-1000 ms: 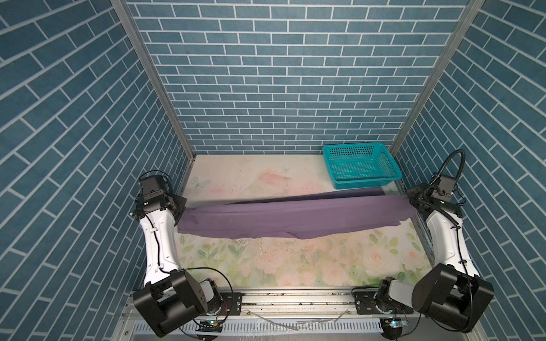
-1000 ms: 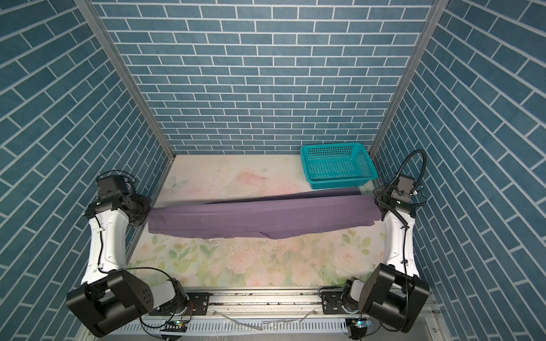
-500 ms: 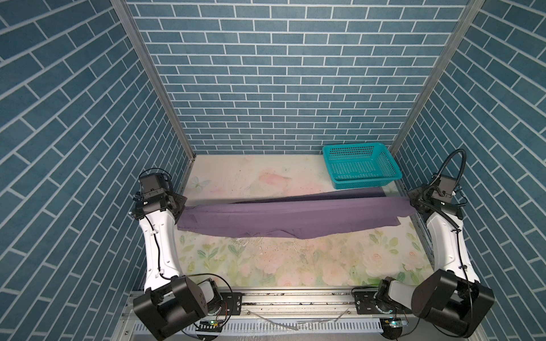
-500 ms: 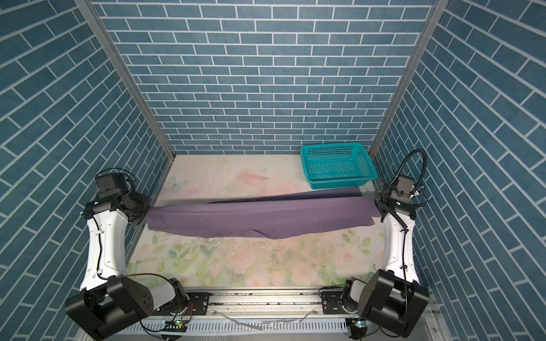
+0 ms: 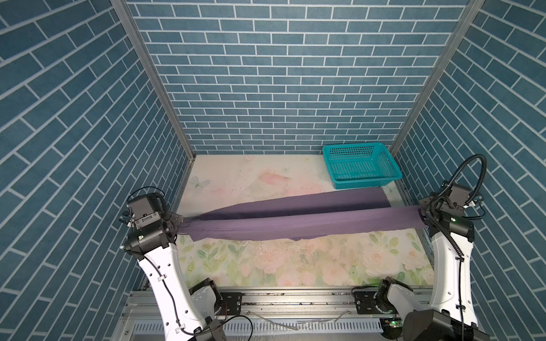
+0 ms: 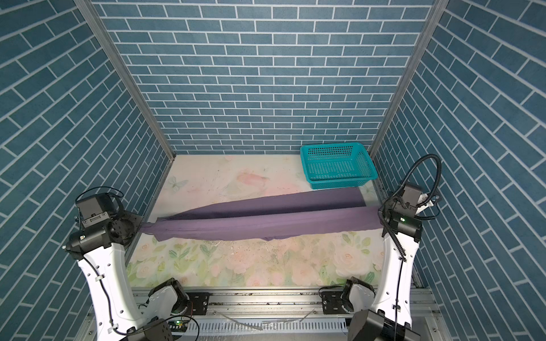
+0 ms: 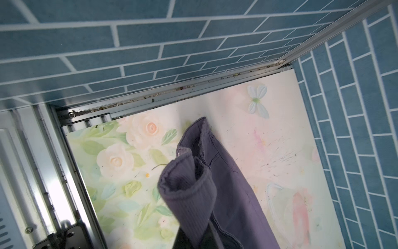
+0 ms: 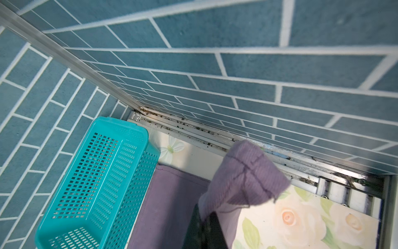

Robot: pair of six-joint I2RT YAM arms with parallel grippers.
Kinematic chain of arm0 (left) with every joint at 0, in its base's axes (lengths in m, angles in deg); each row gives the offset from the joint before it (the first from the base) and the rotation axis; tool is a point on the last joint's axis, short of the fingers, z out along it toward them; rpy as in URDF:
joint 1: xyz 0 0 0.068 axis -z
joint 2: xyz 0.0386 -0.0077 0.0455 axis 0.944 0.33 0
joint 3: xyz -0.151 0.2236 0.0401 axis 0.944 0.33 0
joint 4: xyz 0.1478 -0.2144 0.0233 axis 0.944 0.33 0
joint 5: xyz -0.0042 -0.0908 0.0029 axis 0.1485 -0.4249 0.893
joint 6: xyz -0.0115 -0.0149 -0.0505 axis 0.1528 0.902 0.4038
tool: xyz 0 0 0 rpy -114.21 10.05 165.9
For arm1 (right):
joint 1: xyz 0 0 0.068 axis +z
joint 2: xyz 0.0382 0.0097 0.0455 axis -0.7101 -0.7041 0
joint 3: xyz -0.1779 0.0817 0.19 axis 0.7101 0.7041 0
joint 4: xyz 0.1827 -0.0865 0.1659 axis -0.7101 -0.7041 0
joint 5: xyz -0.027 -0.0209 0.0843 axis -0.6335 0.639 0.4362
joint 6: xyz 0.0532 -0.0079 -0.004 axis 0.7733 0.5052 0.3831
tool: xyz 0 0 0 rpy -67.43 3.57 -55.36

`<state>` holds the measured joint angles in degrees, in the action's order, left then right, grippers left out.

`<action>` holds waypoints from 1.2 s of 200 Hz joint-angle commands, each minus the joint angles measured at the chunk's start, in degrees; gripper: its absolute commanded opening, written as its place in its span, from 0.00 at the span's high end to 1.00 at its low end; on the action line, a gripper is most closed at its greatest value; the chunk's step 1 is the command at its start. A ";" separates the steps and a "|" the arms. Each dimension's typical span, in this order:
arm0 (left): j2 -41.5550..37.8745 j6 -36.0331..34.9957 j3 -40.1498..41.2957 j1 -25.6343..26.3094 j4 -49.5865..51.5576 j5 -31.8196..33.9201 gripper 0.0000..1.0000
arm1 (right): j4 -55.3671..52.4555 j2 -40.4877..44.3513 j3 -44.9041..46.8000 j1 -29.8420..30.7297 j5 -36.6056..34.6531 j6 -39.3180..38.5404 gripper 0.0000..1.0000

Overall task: Fold and stack the trousers
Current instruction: Fold the trousers at the center of the table.

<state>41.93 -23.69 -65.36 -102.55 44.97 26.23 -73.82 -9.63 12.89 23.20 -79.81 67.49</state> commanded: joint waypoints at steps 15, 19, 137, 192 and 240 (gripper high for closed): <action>1.99 -0.60 2.21 -1.02 -4.31 4.99 1.00 | 3.32 -2.81 -0.84 -1.22 -4.21 -1.45 1.00; 2.50 -0.43 2.48 -1.05 -4.99 5.05 1.00 | 3.82 -3.43 -0.66 -1.25 -4.09 -1.38 1.00; 22.10 4.08 1.50 5.56 -20.25 7.67 1.00 | 19.61 -25.69 -4.60 2.52 2.54 0.24 1.00; 27.37 4.80 2.37 8.08 -22.90 10.66 1.00 | 22.66 -32.52 -5.86 5.68 1.66 -0.11 1.00; 32.48 5.05 1.77 8.37 -25.30 11.50 1.00 | 24.53 -39.74 -9.21 7.52 1.20 -0.02 1.00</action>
<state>72.20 -18.84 -62.15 -93.56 24.75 30.32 -54.56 -46.61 8.46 31.18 -72.26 67.51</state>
